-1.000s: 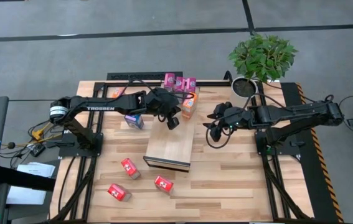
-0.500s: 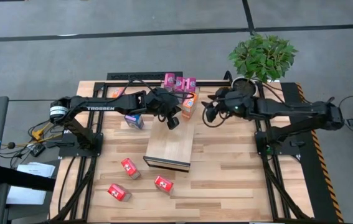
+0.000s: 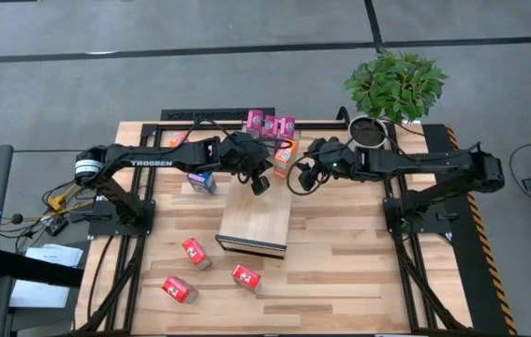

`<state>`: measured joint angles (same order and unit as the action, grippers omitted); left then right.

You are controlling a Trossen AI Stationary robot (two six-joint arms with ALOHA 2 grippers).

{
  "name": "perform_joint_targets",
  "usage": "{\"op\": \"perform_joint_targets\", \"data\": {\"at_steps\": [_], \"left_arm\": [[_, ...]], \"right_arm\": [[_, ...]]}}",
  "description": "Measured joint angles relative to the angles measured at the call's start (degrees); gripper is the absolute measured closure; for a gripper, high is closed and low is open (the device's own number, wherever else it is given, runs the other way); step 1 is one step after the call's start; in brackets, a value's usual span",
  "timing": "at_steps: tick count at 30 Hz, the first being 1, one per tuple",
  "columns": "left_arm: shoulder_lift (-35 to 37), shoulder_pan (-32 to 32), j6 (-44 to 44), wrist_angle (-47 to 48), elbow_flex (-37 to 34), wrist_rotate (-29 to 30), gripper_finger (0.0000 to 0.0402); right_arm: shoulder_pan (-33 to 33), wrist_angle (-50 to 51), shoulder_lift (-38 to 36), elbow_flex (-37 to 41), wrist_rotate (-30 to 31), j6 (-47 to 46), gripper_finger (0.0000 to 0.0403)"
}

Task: Stack cereal on shelf
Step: Put the right orange cereal box on the shelf, then put the orange cereal box on the shelf

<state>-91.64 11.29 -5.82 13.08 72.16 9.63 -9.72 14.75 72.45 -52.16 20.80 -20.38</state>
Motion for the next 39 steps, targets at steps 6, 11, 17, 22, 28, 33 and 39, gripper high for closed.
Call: {"op": "perform_joint_targets", "data": {"at_steps": [6,11,17,22,28,33,39], "left_arm": [[0.00,0.00,0.00,0.00,0.00,-0.02,0.0400],[0.00,0.00,-0.02,-0.13,0.00,-0.02,0.0400],[0.00,0.00,-0.02,-0.17,0.00,-0.77,0.0400],[0.00,0.00,-0.02,-0.17,0.00,-1.88,0.0400],[-0.02,0.00,0.13,-0.17,-0.02,-1.86,0.0400],[-0.02,0.00,0.07,-0.15,-0.02,-2.31,0.0400],[0.11,0.00,-0.95,3.43,0.71,-3.85,0.0400]], "right_arm": [[-1.50,-0.47,-0.07,-0.04,0.17,0.94,0.0158],[-2.27,-2.05,-0.07,-0.04,0.12,1.37,0.0158],[-2.85,-4.62,-0.07,-0.04,0.13,1.58,0.0158],[-2.81,-4.68,-0.07,-0.04,0.10,1.53,0.0158],[-3.06,-4.93,-0.07,-0.14,0.10,3.69,0.0158],[-3.18,-4.46,-0.07,-1.43,0.10,3.90,0.0158],[-3.01,1.47,-0.63,-5.23,-0.04,6.77,0.0158]]}}
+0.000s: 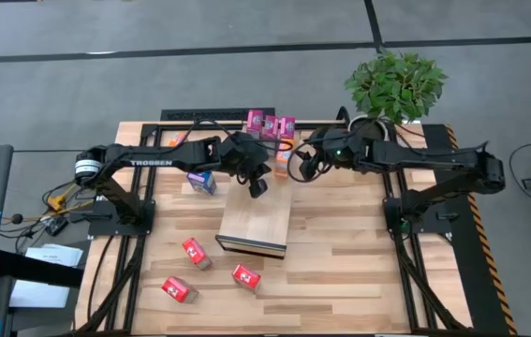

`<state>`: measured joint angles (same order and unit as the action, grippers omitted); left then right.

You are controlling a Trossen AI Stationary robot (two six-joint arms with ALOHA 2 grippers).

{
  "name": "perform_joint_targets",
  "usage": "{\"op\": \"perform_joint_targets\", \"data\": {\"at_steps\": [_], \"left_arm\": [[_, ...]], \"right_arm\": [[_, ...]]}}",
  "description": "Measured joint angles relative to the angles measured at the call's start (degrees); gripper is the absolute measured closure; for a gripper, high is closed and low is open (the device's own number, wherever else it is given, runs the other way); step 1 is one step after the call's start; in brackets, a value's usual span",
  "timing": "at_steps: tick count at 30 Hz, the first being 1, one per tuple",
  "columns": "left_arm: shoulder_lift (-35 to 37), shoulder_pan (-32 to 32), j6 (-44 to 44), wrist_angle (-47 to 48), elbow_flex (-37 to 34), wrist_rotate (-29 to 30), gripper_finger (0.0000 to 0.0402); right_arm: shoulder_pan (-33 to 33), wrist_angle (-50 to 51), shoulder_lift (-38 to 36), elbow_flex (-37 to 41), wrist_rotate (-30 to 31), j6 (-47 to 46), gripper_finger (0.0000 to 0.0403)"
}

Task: Stack cereal on shelf
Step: Put the orange cereal box on the shelf

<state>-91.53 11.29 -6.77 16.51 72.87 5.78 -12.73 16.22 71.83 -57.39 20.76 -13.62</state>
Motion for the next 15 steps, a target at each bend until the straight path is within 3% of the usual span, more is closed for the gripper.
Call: {"op": "perform_joint_targets", "data": {"at_steps": [7,15], "left_arm": [[1.29,-0.17,2.59,15.78,7.28,0.44,0.0369],[6.61,-0.20,6.77,40.71,18.31,4.77,0.0234]], "right_arm": [[1.92,15.37,-2.03,-8.29,-0.08,2.20,0.0158],[4.09,20.42,-5.42,-13.10,0.08,3.02,0.0158]]}}
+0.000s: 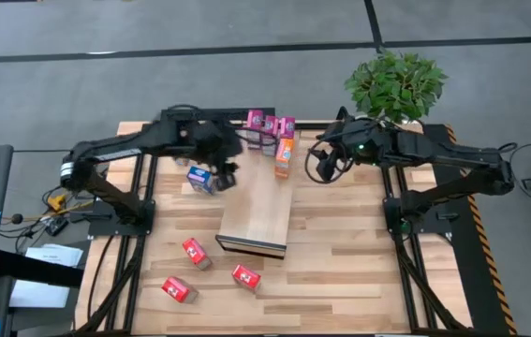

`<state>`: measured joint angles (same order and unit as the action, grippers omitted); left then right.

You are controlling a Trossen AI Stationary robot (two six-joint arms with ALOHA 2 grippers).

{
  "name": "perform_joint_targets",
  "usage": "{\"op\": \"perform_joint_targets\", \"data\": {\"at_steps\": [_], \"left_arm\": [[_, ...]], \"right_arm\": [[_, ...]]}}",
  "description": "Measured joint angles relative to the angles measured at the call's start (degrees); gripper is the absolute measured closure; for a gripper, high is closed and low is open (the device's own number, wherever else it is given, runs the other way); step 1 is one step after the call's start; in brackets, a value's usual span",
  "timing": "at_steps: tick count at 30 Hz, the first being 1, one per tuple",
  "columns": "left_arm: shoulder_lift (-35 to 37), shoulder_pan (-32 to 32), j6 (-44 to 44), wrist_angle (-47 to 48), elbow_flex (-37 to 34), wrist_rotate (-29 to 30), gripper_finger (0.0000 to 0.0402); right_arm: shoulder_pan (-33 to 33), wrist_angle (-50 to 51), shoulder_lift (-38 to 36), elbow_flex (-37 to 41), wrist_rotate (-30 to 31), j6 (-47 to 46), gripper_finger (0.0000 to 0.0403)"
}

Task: Stack cereal on shelf
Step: Put the orange cereal box on the shelf

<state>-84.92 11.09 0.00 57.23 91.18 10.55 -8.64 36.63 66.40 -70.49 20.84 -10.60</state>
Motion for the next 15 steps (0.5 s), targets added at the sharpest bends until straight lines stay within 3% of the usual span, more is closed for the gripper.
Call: {"op": "perform_joint_targets", "data": {"at_steps": [4,8,12,15], "left_arm": [[5.53,0.82,-1.51,8.43,1.71,3.32,0.0184],[11.99,3.83,-4.52,13.52,-1.90,5.20,0.0177],[18.98,7.55,-8.93,9.00,-10.93,6.28,0.0186],[22.65,10.38,-12.75,3.87,-18.17,12.64,0.0191]], "right_arm": [[0.52,-0.32,-2.62,-1.09,0.00,0.14,0.0158],[0.37,-0.17,-4.76,-1.10,0.10,0.11,0.0158],[0.34,-0.26,-5.89,-1.10,0.28,-0.03,0.0158],[0.33,-0.17,-5.82,-1.08,0.26,-0.03,0.0158]]}}
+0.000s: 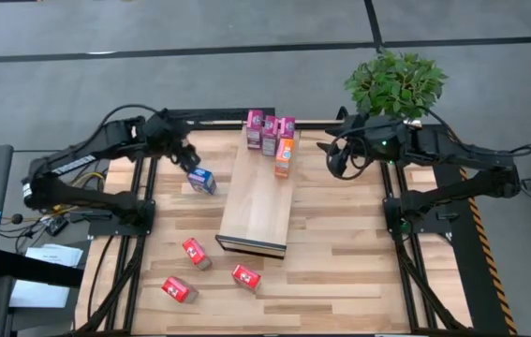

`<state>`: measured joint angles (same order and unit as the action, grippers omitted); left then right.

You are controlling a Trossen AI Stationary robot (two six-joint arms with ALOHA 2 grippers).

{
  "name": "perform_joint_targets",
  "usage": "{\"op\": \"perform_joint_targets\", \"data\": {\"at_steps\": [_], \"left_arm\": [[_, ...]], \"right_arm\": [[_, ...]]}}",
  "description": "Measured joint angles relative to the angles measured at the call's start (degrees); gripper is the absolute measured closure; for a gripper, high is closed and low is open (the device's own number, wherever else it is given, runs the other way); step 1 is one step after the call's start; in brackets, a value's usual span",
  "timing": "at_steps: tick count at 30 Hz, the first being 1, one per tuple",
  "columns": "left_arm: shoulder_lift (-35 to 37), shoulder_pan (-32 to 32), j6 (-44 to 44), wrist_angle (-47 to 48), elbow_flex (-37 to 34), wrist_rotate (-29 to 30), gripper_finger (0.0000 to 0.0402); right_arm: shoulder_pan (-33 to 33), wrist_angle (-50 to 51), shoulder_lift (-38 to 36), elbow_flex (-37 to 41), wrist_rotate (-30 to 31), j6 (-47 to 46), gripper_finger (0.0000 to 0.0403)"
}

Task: Stack cereal on shelf
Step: Put the orange cereal box on the shelf

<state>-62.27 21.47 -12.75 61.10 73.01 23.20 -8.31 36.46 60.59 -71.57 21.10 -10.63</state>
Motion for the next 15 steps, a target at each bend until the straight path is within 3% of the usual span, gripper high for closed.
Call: {"op": "perform_joint_targets", "data": {"at_steps": [2,5,15], "left_arm": [[0.90,2.27,-2.55,-3.53,-3.99,3.47,0.0189],[0.24,6.77,-4.53,-6.56,-7.50,2.59,0.0176],[-6.65,17.49,-6.40,-4.60,-9.27,1.58,0.0076]], "right_arm": [[-0.16,-0.10,0.14,0.00,0.01,0.02,0.0158],[-0.59,0.06,0.71,0.03,-0.02,0.02,0.0158],[-1.21,0.04,1.73,0.02,-0.08,-1.31,0.0158]]}}
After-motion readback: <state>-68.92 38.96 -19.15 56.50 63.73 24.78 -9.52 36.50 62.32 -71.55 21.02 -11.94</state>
